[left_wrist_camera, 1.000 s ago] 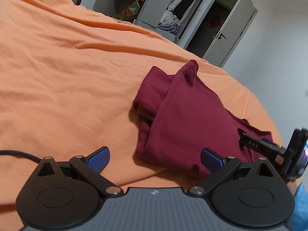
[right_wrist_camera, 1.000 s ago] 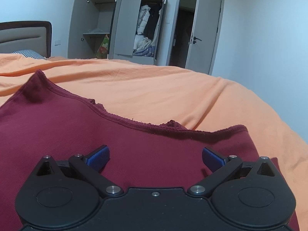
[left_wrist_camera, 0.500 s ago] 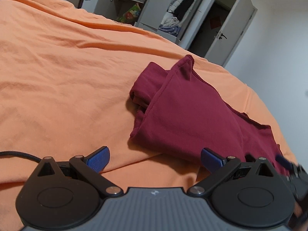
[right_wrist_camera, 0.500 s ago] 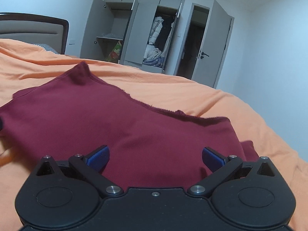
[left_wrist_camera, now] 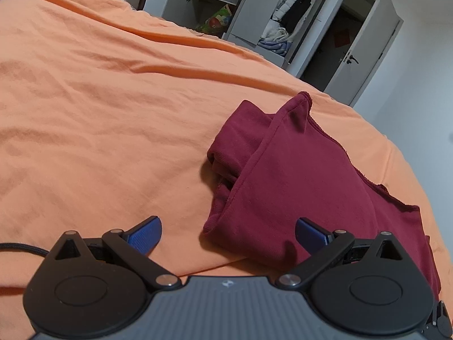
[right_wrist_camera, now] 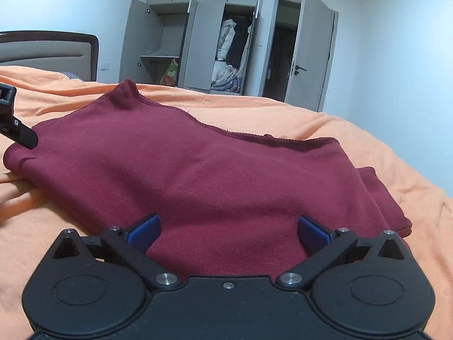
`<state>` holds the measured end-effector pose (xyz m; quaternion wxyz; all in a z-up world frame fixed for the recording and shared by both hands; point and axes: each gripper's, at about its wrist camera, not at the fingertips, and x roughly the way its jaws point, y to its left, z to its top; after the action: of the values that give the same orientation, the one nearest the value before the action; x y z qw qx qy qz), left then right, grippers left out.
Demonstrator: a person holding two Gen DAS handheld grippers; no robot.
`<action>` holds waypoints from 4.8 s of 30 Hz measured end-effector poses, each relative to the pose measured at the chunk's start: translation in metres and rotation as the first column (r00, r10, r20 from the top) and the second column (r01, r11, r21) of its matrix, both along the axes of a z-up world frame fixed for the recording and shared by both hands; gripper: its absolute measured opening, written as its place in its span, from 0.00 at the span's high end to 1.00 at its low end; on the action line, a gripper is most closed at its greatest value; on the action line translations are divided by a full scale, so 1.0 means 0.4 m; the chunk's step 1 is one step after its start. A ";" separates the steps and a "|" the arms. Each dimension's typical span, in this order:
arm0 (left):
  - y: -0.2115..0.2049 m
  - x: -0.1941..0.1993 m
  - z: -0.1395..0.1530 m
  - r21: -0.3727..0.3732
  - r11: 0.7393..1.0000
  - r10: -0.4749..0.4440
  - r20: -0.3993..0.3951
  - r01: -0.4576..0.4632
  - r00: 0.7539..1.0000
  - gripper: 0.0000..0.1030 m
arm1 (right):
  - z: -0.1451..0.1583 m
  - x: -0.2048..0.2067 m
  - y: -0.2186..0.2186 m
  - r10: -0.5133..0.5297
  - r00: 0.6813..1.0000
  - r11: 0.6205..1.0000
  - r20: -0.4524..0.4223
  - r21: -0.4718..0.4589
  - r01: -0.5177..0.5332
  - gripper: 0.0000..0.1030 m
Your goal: Fold small clothes
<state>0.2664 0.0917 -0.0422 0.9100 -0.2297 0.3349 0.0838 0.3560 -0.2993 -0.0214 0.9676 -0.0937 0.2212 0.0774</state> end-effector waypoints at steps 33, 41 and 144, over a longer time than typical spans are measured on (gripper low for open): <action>0.030 0.057 0.055 0.172 0.982 -0.087 0.071 0.074 0.994 0.00 | -0.007 -0.016 -0.010 -0.002 1.000 1.000 0.025 0.010 0.002 0.00; 0.079 0.175 0.026 0.142 0.972 -0.198 0.078 0.185 0.977 0.00 | -0.007 -0.016 -0.010 -0.003 1.000 1.000 0.027 0.010 0.002 0.00; -0.619 0.221 0.110 0.089 0.683 -0.727 -0.013 0.725 0.686 0.69 | 0.008 -0.009 -0.199 -0.050 0.992 0.998 -0.116 0.037 0.054 0.00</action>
<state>0.3549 -0.1557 0.0019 0.8816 -0.0394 0.3839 -0.2716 0.3522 -0.3789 -0.0183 0.9567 -0.0639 0.2773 0.0618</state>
